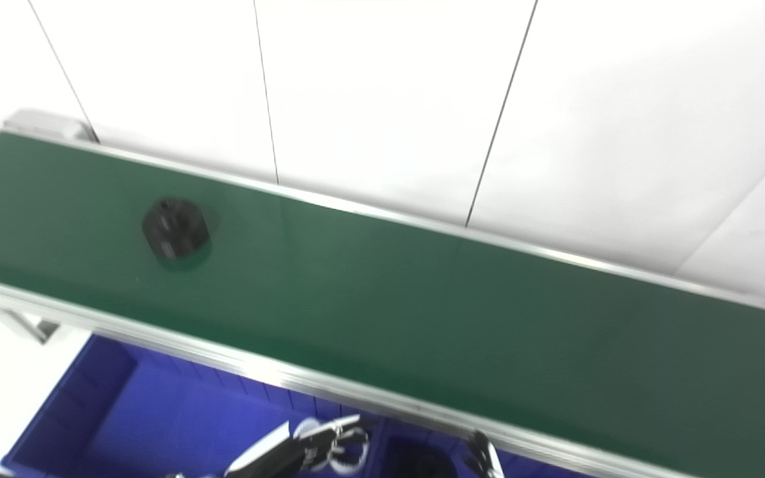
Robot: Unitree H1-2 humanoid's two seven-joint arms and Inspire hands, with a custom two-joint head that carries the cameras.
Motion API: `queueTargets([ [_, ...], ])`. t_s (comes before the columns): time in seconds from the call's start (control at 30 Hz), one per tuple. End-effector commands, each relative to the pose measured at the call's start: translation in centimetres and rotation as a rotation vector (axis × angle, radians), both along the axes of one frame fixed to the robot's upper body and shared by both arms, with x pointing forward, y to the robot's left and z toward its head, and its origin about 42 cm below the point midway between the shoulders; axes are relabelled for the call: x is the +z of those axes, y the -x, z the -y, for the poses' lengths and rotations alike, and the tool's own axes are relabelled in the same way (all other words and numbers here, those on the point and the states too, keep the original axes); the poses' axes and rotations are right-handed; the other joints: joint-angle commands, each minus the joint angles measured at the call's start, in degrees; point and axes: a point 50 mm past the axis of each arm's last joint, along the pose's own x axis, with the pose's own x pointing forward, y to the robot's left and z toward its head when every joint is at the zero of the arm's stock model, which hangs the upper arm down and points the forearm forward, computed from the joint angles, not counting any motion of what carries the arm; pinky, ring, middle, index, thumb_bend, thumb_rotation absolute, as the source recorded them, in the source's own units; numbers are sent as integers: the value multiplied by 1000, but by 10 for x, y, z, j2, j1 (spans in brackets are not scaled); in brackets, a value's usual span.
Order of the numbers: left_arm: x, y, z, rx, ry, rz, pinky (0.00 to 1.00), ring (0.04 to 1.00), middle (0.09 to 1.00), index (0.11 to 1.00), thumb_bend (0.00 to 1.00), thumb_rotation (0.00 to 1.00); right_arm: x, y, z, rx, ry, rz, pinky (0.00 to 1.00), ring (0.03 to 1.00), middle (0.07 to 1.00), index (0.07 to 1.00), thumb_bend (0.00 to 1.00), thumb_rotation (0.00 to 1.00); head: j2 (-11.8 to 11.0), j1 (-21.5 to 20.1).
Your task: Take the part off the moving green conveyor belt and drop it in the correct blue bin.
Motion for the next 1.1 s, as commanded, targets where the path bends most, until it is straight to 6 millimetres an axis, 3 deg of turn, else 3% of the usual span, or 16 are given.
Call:
queueTargets([
  [0.0,7,-5,3,8,19,55,751,869,940,910,918,288,15,-5,-3,-7,-31,106,794,893,922,967,860,427,0,-3],
  [0.17,4,-7,3,2,9,50,751,875,943,909,918,280,28,-15,3,-26,-47,163,769,879,915,956,873,378,-15,-10],
  [0.3,-2,-12,4,10,3,40,747,876,939,890,931,309,50,-35,13,-23,8,286,799,892,919,972,870,318,-19,-18],
  [0.53,-2,-15,4,8,4,43,781,893,930,886,916,301,114,-91,16,-19,138,493,810,902,946,997,885,306,-17,-50],
  [0.63,-3,-17,3,6,-20,56,776,894,931,897,901,308,135,-114,13,-17,178,528,787,906,945,996,860,290,-16,-57],
  [0.73,-6,-20,2,16,-50,68,774,894,930,901,895,321,153,-137,8,-6,216,527,779,905,950,982,853,270,-11,-91],
  [0.87,-7,-22,-2,2,-67,76,766,892,935,909,886,329,169,-153,0,18,250,529,764,885,929,957,857,244,-2,-121],
  [1.07,3,-21,-9,-30,-33,72,812,921,956,923,886,253,185,-172,-16,63,293,502,742,835,891,950,842,161,8,-169],
])
